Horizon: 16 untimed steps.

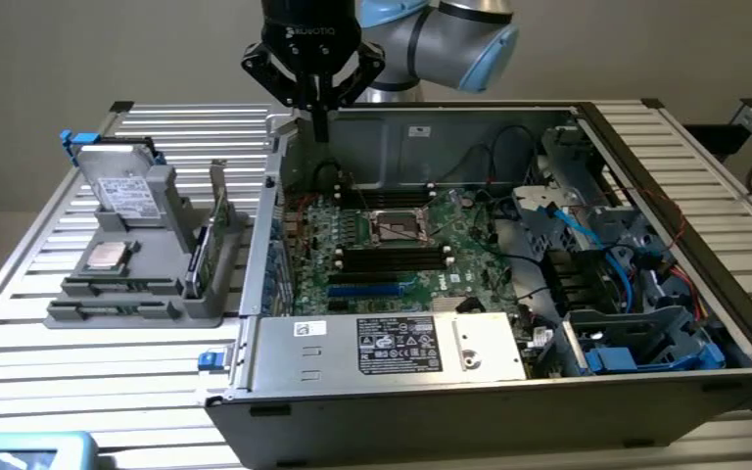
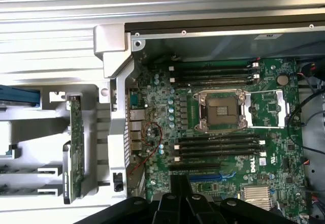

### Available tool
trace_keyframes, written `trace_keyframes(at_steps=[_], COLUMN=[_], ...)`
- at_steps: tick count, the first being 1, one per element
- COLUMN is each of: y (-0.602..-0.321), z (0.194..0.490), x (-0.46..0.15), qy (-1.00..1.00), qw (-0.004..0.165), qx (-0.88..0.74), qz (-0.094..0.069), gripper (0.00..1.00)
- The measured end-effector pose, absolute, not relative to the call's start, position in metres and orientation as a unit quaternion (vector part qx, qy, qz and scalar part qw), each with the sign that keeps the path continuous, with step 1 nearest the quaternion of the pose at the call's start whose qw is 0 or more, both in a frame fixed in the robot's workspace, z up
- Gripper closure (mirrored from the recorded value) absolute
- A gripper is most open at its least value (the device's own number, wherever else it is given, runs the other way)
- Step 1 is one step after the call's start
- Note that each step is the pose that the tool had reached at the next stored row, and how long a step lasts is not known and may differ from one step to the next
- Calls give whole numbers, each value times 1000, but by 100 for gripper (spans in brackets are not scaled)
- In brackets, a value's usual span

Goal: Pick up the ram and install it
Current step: 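Reach for the ram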

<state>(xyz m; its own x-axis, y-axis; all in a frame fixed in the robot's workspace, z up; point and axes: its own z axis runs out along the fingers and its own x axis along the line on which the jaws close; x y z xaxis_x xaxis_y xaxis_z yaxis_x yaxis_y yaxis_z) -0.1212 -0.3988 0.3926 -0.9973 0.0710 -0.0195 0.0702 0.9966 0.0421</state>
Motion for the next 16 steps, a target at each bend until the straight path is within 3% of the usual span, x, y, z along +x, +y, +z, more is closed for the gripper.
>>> trace_keyframes(at_steps=[16], y=[-406], z=[391], x=[-154], qy=[999], qw=[10], qx=[35], qz=[21], gripper=[89])
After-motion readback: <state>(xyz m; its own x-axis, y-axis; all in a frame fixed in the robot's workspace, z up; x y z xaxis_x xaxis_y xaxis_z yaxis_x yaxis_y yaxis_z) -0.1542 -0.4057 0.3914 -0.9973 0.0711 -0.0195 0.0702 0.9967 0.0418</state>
